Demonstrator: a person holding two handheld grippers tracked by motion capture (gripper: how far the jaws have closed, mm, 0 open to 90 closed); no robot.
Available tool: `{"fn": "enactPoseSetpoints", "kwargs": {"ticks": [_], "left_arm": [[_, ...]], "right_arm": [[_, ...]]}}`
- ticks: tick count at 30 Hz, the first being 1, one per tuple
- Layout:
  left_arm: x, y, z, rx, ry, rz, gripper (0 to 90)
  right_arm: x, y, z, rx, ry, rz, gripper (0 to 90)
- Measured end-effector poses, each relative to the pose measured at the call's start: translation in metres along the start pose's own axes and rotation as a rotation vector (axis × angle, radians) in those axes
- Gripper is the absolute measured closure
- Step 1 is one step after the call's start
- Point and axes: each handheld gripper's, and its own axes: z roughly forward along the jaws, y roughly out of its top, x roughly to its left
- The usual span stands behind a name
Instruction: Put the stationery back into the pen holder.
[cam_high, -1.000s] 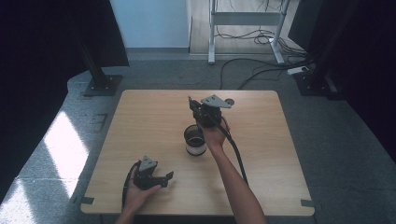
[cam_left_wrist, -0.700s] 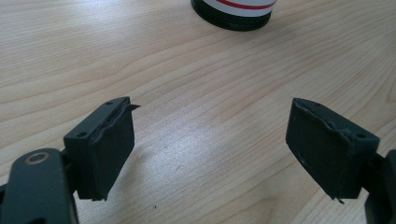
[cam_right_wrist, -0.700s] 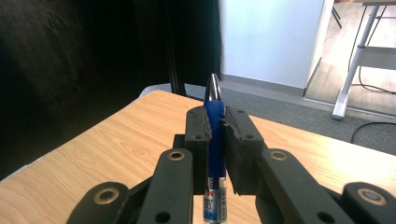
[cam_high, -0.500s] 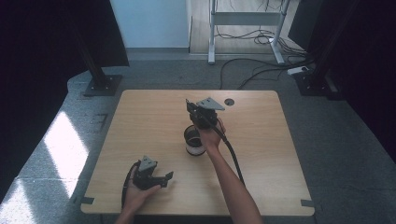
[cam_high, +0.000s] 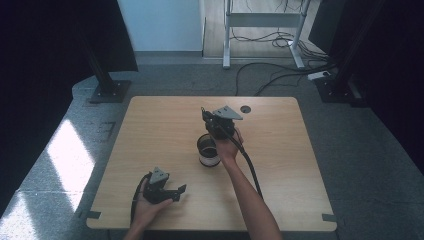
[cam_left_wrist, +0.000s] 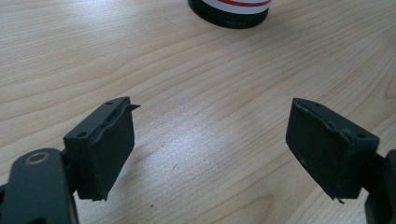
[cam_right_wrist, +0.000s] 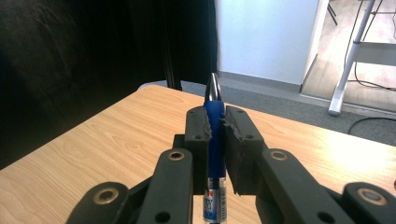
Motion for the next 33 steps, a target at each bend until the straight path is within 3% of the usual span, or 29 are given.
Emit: {"fn": "enactPoseSetpoints", "kwargs": {"ticks": [13, 24, 28, 33], "left_arm": [[0.0, -0.001, 0.002, 0.011, 0.001, 0.002, 15.9], [-0.001, -0.002, 0.004, 0.019, -0.004, 0.007, 15.9], [-0.002, -0.002, 0.005, 0.025, -0.006, 0.01, 15.9], [-0.004, -0.003, 0.007, 0.031, -0.011, 0.015, 15.9]], "right_arm": [[0.002, -0.017, 0.002, 0.025, 0.002, 0.006, 78.1], [0.004, -0.034, -0.005, 0.051, 0.011, -0.015, 77.9], [0.006, -0.041, -0.005, 0.069, 0.012, -0.045, 77.8], [0.006, -0.049, -0.007, 0.078, 0.012, -0.041, 77.8]]}}
